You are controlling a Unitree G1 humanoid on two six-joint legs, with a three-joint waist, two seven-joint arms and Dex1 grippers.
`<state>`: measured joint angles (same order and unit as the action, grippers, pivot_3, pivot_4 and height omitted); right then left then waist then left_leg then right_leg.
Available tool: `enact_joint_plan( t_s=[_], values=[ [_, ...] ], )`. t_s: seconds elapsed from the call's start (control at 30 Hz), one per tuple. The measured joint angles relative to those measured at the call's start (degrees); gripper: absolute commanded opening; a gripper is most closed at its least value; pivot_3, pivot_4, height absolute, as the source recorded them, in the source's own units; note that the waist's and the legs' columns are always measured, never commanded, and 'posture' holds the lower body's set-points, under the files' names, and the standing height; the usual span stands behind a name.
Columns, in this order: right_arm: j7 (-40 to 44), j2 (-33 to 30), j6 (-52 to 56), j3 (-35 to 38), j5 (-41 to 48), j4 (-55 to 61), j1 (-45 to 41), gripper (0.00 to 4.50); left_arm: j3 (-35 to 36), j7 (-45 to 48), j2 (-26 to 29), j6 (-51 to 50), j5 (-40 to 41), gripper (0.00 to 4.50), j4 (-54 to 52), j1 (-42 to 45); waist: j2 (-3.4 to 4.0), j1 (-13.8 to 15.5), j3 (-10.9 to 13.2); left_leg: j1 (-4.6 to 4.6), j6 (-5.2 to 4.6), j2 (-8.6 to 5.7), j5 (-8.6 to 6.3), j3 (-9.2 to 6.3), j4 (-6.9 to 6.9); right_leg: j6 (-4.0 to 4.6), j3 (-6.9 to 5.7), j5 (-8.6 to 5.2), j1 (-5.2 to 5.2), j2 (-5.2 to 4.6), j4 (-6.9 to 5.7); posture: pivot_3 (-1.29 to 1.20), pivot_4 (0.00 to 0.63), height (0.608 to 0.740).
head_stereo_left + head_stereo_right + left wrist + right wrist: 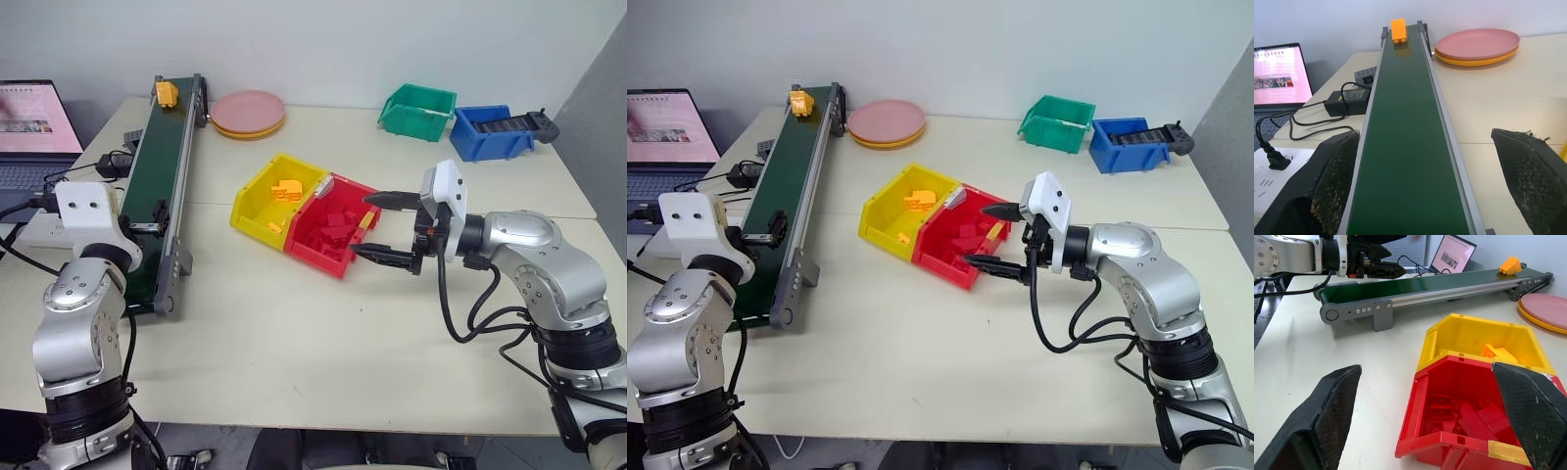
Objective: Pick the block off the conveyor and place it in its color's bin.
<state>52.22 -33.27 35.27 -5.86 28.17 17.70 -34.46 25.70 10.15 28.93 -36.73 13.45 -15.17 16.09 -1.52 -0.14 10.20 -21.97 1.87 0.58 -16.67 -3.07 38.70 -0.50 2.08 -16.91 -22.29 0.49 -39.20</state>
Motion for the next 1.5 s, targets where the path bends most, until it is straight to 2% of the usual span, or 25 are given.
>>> enact_joint_plan(
  t_s=[0.4,0.77,0.97,1.2,1.5],
  values=[
    [0.2,-0.1,-0.2,0.0,0.0,-0.1,0.0,4.50,0.6,-0.5,3.4,-5.3,-0.4,4.49,-0.4,-2.1,0.00,0.0,0.0,0.00,0.00,0.00,0.00,-0.01,-0.02,0.00,0.00,0.00,-0.01,0.00,0.01,0.00,0.150,0.740],
    [1.7,-1.7,1.6,0.1,0.2,-1.3,-1.5,4.50,0.4,3.6,7.1,-9.8,0.8,4.49,-2.6,-4.9,0.00,0.0,0.0,0.00,0.00,0.00,0.00,-0.02,-0.06,0.00,-0.01,0.00,-0.01,-0.02,0.07,0.00,0.150,0.740],
    [2.3,-1.8,1.9,0.2,0.5,-2.4,-4.1,4.50,-0.2,4.4,8.6,-12.1,0.9,4.49,-2.3,-3.2,0.01,0.0,0.0,-0.01,0.00,-0.01,0.00,-0.01,-0.09,0.00,-0.01,0.00,-0.01,-0.02,0.09,0.00,0.150,0.740],
    [3.1,0.1,4.6,1.8,6.0,-3.1,-9.3,4.50,-0.8,5.0,9.4,-12.7,1.0,4.49,-0.5,-0.6,0.01,-0.1,0.0,-0.01,0.00,-0.01,0.00,0.00,-0.14,0.00,0.00,0.00,-0.03,-0.04,0.12,0.00,0.150,0.740],
    [3.9,0.8,4.9,2.5,8.6,-4.3,-10.3,4.50,-1.8,5.4,9.4,-12.8,0.9,4.49,0.0,0.4,0.01,-0.1,0.0,-0.01,0.00,-0.02,0.00,0.00,-0.21,0.01,-0.02,0.00,-0.04,-0.06,0.12,0.00,0.150,0.740]
  ],
)
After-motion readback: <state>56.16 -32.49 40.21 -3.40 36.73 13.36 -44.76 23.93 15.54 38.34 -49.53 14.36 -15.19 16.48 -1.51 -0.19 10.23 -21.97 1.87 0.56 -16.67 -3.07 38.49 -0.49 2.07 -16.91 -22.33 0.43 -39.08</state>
